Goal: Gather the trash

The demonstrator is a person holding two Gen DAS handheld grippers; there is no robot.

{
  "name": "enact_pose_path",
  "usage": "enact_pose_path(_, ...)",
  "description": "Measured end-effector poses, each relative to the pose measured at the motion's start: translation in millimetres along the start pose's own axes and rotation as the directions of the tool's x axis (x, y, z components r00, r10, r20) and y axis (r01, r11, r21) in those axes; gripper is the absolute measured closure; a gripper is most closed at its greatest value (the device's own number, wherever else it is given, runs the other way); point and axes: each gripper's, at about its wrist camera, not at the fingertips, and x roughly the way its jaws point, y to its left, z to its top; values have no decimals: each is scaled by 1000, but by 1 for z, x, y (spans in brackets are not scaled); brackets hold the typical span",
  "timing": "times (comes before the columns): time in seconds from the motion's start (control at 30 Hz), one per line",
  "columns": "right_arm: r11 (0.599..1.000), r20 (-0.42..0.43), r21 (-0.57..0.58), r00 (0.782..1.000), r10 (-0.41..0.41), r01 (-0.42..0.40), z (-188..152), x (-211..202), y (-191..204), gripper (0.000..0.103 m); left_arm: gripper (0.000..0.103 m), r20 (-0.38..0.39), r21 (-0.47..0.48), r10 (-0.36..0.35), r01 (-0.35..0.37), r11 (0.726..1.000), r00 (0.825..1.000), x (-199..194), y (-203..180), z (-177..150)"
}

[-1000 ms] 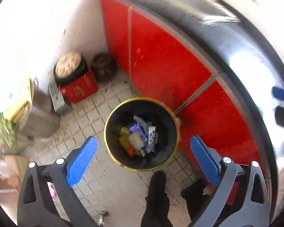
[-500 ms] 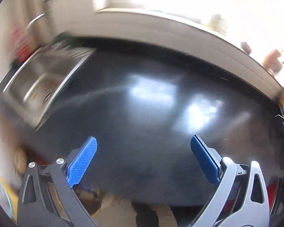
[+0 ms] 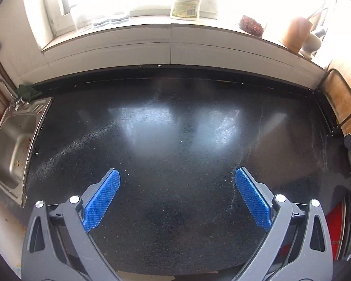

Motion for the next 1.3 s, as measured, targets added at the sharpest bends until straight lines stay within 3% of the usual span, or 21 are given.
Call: enact_pose_path(1.3, 998, -22, -37, 998, 55, -56, 17, 14, 16, 7, 7, -10, -42, 46, -46, 998, 999, 2, 11, 8)
